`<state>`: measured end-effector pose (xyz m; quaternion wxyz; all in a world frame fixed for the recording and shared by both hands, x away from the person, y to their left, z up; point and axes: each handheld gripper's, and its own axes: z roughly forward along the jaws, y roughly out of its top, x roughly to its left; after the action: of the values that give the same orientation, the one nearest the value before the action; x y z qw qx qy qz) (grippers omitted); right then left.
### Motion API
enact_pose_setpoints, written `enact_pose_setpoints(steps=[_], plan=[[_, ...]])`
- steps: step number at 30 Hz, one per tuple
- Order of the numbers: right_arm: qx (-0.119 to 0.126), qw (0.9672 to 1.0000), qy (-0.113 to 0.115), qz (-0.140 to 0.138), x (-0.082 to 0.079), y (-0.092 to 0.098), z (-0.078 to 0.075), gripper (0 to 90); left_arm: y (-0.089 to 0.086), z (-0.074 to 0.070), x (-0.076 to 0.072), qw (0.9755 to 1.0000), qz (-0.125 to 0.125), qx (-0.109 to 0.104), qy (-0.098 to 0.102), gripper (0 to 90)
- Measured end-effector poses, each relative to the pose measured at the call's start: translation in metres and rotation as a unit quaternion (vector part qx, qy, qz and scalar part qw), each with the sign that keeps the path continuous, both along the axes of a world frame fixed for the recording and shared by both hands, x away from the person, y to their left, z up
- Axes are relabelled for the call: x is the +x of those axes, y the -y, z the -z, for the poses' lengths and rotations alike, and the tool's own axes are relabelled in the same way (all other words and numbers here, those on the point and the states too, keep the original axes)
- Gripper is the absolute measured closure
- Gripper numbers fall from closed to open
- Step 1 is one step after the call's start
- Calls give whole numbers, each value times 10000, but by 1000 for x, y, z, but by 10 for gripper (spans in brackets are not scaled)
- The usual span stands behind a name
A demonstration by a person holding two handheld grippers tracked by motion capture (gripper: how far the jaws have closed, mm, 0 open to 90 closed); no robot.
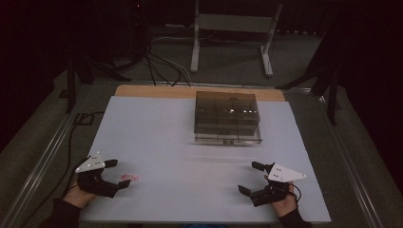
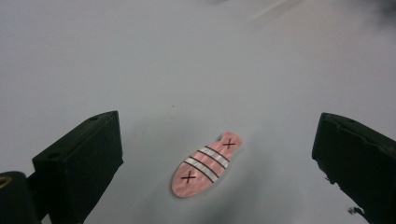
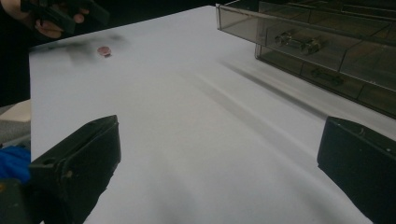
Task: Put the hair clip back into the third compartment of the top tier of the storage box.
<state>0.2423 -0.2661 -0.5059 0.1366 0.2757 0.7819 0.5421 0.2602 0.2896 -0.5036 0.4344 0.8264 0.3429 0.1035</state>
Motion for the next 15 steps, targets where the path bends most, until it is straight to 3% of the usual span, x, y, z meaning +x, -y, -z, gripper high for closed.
enact_pose_setpoints(steps=[3, 8, 11, 15], plan=[[2, 10000, -8, -4, 0, 0, 0, 0, 2, 2, 0, 9999, -8, 123, 36, 30], [-24, 10000, -1, -3, 0, 0, 0, 0, 2, 2, 0, 9994, -220, 252, 90, 162], [-12, 10000, 3, 2, 0, 0, 0, 0, 3, 4, 1, 9992, -265, 307, 36, 205], [-27, 10000, -4, -1, 0, -1, 0, 0, 4, 7, 3, 9989, -286, 377, -43, 340]])
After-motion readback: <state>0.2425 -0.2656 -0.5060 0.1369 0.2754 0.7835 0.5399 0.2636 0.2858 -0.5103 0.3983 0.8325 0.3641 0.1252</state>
